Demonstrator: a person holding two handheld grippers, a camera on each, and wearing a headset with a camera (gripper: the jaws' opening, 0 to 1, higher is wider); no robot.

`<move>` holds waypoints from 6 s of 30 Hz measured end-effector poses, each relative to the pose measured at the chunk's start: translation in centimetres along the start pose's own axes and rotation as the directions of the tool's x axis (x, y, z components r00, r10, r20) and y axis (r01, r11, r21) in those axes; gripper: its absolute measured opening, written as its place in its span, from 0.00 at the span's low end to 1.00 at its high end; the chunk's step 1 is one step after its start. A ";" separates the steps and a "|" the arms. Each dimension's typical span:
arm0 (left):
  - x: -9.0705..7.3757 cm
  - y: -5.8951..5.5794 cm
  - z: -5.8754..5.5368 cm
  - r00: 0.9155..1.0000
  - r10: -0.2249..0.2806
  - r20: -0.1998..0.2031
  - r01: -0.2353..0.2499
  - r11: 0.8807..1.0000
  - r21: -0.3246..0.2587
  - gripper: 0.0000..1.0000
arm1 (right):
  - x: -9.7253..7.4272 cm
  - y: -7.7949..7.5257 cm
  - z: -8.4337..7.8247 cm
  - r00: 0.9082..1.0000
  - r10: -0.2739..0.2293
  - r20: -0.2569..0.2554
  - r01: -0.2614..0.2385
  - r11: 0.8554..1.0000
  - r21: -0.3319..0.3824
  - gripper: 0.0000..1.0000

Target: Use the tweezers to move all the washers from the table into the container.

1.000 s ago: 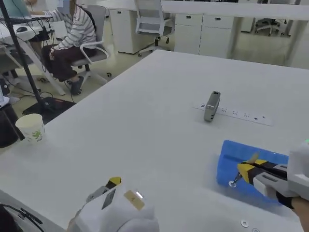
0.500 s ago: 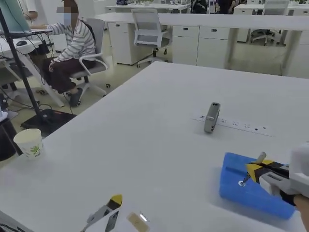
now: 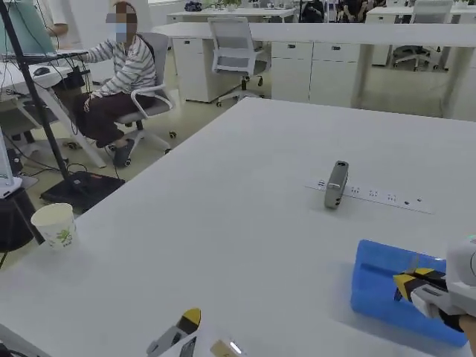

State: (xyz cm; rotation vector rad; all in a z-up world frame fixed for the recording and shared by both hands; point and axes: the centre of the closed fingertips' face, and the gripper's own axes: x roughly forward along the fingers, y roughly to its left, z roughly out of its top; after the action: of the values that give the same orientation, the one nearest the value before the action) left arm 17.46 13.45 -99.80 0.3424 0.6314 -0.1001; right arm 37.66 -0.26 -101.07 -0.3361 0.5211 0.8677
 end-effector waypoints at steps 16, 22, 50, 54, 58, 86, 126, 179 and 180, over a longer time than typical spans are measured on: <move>0.1 0.2 -0.2 1.000 0.010 -0.009 -0.010 1.000 -0.007 0.87 | 1.1 -0.4 -0.7 1.000 0.002 -0.009 -0.002 1.000 0.003 0.02; 0.0 0.2 -0.2 1.000 0.014 -0.008 -0.014 1.000 -0.005 0.87 | 1.0 -1.0 -0.7 1.000 -0.009 -0.003 0.009 0.999 0.047 0.02; -0.1 0.5 -0.2 0.999 0.032 -0.010 -0.032 0.999 0.009 0.88 | -7.3 3.8 -0.2 0.991 0.069 0.113 -0.080 0.991 0.104 0.02; -0.1 0.4 -0.1 1.000 0.024 -0.002 -0.024 1.000 -0.003 0.87 | -7.0 4.5 -2.2 0.994 0.083 0.076 -0.092 0.988 0.125 0.02; -0.1 0.5 -0.1 1.000 0.025 0.001 -0.025 1.000 -0.009 0.86 | -6.8 5.0 -3.5 0.994 0.096 0.054 -0.103 0.983 0.154 0.02; -0.1 0.6 -0.3 0.999 0.031 -0.016 -0.031 1.000 -0.002 0.85 | -6.3 5.2 -5.1 0.997 0.079 -0.004 -0.078 0.990 0.121 0.01; -0.3 1.0 0.3 0.999 0.037 0.025 -0.036 0.998 -0.049 0.80 | -4.7 -1.4 2.4 0.992 -0.028 0.126 0.008 0.987 0.159 0.01; -0.3 0.6 0.1 1.000 0.018 0.017 -0.018 0.999 -0.030 0.74 | -5.3 -1.7 1.9 0.988 -0.037 0.150 0.005 0.979 0.205 0.03; -0.3 0.6 0.2 1.000 0.018 0.018 -0.018 0.999 -0.032 0.74 | -5.6 -1.6 2.0 0.987 -0.036 0.156 0.004 0.979 0.205 0.03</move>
State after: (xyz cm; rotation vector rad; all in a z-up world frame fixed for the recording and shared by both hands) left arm 17.42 13.93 -99.33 0.3159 0.6108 -0.0758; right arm 36.51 -3.75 -96.15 -0.0835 0.4532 0.8058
